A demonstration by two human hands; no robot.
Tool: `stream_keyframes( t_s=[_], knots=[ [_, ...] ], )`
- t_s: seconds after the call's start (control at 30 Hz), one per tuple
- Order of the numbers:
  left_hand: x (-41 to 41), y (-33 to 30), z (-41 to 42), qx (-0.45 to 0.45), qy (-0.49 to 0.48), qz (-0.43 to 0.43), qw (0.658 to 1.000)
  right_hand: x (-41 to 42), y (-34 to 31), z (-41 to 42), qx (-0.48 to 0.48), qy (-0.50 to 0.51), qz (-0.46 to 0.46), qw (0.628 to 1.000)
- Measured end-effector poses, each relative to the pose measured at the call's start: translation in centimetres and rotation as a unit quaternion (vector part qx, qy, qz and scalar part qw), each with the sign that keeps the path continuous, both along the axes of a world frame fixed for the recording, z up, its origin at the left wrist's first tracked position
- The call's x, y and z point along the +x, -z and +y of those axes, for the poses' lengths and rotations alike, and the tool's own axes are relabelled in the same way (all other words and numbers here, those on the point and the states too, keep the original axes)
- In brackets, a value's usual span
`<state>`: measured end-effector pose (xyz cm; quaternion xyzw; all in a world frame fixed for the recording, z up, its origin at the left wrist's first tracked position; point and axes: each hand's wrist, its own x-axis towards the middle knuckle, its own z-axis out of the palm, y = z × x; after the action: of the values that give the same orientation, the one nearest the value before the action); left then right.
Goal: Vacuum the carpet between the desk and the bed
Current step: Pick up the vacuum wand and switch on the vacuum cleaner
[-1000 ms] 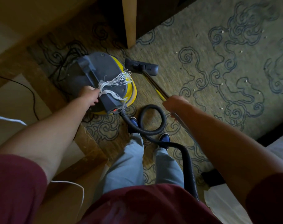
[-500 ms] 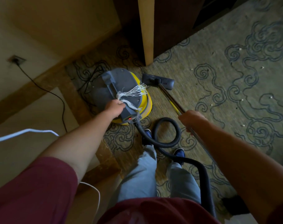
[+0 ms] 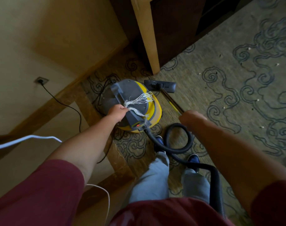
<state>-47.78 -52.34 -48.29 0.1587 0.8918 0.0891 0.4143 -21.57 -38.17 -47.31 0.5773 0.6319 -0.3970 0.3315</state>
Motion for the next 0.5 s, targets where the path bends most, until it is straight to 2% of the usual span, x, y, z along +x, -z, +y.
stream_keyframes(
  t_s=[0.13,0.3,0.5],
  knots=[
    [0.6,-1.9,-0.4,-0.021,0.018,0.01,1.0,0.1,-0.1,-0.1,-0.006,-0.045,0.003,0.999],
    [-0.1,-4.0,0.0,-0.03,-0.002,0.032,0.999,0.3,-0.5,-0.4,-0.019,0.021,0.028,0.999],
    [-0.6,-2.8,0.3,-0.019,0.012,0.058,0.998,1.2,-0.3,-0.5,-0.023,0.066,0.037,0.997]
  ],
)
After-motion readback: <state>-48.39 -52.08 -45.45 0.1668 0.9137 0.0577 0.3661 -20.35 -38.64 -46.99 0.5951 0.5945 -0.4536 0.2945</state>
